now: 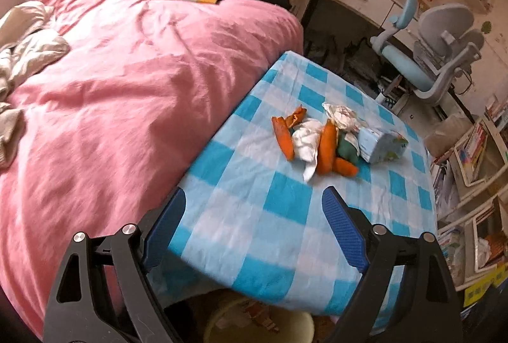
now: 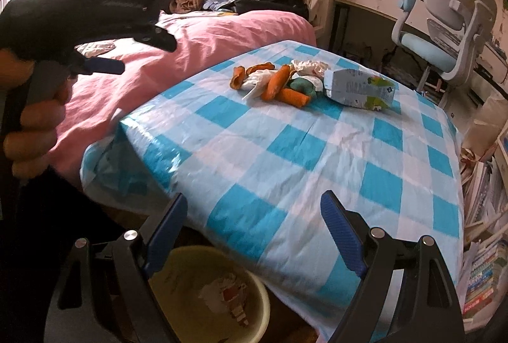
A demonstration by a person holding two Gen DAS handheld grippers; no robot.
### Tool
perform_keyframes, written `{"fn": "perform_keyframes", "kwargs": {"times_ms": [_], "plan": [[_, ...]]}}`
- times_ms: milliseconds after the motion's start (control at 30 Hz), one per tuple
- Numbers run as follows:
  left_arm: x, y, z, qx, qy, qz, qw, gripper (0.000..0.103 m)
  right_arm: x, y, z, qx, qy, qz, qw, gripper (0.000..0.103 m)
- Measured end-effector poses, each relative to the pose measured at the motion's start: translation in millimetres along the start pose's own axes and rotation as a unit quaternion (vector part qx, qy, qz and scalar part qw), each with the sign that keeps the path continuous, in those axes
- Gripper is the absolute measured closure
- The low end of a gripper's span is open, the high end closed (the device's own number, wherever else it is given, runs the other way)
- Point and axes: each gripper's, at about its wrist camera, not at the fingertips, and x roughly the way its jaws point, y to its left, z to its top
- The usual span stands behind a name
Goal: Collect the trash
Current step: 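Move both tools back over the table toward the orange pieces and white cloth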
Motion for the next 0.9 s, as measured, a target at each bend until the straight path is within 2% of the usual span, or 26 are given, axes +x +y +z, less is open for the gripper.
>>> {"fn": "perform_keyframes", "kwargs": {"times_ms": [233,333,433,600,633,700,767,833,900], "plan": [[59.0,-15.6,38.1,0.002,0.036,0.026,0.9990,0.019,21.4,-7.9,20.9,0.002,-0.002,0.009,1.000,0.021],[83.7,-25.0,47.4,0.005,0.059,0.026,0.9979,0.019,33.2,-10.9,29.4,0.005,0.000,0.014,1.000,0.021],[104.4,-35.5,53.6,0.018,0.074,0.037,0.9964,0.019,44.5,-13.0,38.1,0.006,0.004,0.013,1.000,0.031],[130.6,-43.7,61.1,0.033,0.098,0.055,0.9931,0.020,62.2,-21.7,56.5,0.010,0.006,0.009,1.000,0.038],[134.9,-44.3,61.7,0.035,0.103,0.058,0.9924,0.022,64.6,-23.6,59.8,0.012,0.005,0.012,1.000,0.039],[143.8,-45.4,63.1,0.041,0.119,0.052,0.9906,0.036,71.4,-26.2,66.9,0.015,0.003,0.018,1.000,0.041],[151.0,-45.4,63.2,0.043,0.135,0.037,0.9892,0.072,78.4,-27.9,71.4,0.021,0.005,0.027,0.999,0.044],[150.7,-47.2,65.3,0.048,0.142,0.021,0.9885,0.087,85.1,-27.9,73.8,0.030,0.009,0.039,0.999,0.047],[143.7,-48.3,68.1,0.051,0.135,0.014,0.9894,0.093,91.6,-26.8,76.5,0.041,0.013,0.053,0.998,0.048]]}}
